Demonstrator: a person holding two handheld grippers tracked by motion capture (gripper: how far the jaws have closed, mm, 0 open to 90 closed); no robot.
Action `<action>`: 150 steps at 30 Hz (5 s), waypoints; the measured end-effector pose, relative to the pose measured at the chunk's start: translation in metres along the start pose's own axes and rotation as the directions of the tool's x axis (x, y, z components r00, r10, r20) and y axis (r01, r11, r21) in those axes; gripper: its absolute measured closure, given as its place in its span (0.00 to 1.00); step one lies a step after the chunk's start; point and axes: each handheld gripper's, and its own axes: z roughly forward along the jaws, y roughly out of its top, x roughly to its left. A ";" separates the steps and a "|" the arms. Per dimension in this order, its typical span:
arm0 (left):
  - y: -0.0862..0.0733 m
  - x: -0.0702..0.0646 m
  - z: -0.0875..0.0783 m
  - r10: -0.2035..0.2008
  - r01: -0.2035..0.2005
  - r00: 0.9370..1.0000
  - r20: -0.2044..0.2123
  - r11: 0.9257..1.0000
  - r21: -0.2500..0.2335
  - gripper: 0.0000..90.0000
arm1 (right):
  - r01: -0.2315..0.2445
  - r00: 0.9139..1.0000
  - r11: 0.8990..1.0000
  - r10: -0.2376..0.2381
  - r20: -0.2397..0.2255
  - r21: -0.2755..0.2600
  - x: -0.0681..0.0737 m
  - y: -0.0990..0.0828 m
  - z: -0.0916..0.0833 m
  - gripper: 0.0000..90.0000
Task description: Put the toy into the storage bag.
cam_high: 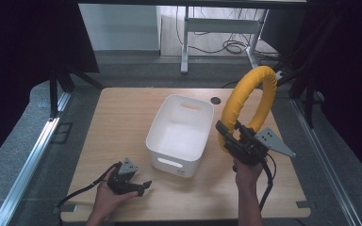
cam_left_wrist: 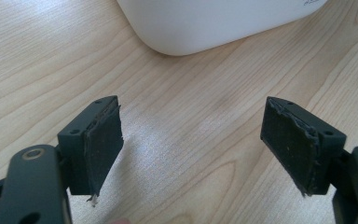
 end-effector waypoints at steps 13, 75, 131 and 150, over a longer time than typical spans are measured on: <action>0.000 0.000 0.000 -0.004 0.004 1.000 -0.002 1.000 0.007 0.23 | 0.010 1.000 1.000 -0.011 -0.021 -0.015 0.013 0.008 0.010 0.56; -0.001 0.001 0.001 0.016 -0.016 1.000 0.002 1.000 0.018 0.23 | 0.010 0.996 0.999 -0.013 -0.088 -0.032 0.055 0.030 0.065 0.56; -0.001 0.001 -0.001 0.016 -0.017 1.000 0.009 1.000 0.015 0.23 | 0.000 0.986 1.000 -0.003 -0.168 -0.018 0.096 0.023 0.100 0.56; -0.001 0.001 -0.001 0.016 -0.016 1.000 0.009 1.000 0.014 0.23 | -0.022 0.986 1.000 0.019 -0.165 -0.016 0.113 0.009 0.113 0.56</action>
